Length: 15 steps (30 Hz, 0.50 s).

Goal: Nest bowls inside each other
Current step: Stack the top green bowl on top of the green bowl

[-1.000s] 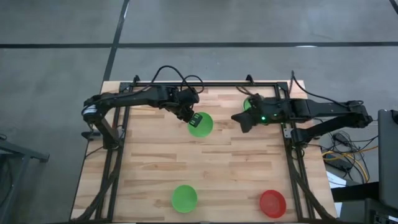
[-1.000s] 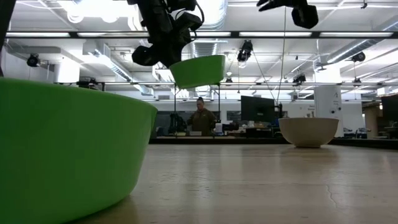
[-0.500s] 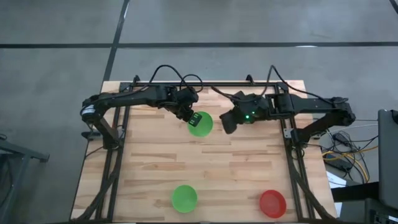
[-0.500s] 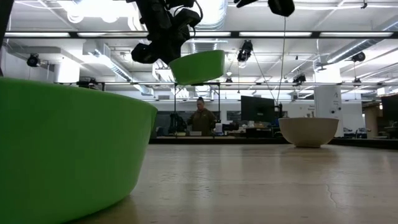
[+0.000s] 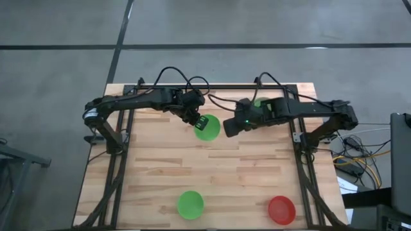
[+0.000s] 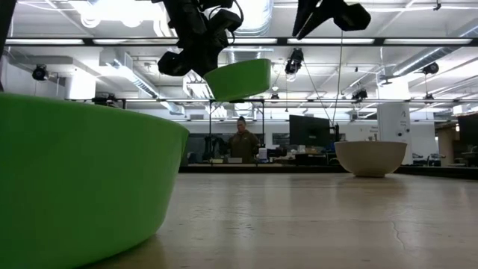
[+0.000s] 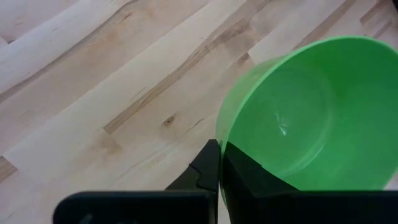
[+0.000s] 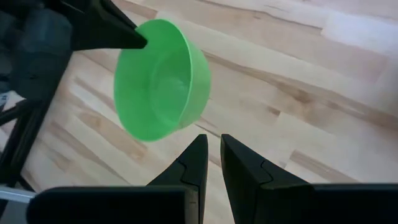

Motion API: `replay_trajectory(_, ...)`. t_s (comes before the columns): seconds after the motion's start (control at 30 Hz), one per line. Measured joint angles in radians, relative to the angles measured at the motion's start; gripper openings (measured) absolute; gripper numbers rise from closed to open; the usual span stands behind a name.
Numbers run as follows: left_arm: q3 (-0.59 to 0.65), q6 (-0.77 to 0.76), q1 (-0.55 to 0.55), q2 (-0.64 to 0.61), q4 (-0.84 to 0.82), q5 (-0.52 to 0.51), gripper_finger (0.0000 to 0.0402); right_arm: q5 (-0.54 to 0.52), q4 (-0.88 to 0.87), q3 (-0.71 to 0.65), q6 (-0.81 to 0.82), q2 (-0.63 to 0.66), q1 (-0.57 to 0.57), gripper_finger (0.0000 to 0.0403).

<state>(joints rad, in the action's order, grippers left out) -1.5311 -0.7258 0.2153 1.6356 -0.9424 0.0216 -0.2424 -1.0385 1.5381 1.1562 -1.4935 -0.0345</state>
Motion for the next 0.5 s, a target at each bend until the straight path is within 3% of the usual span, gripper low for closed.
replay_trajectory(0.5, 0.0, -0.003, 0.0, 0.0, 0.0, 0.0, 0.001, -0.021, 0.028, 0.0, -0.06, -0.018, 0.0, 0.0043)
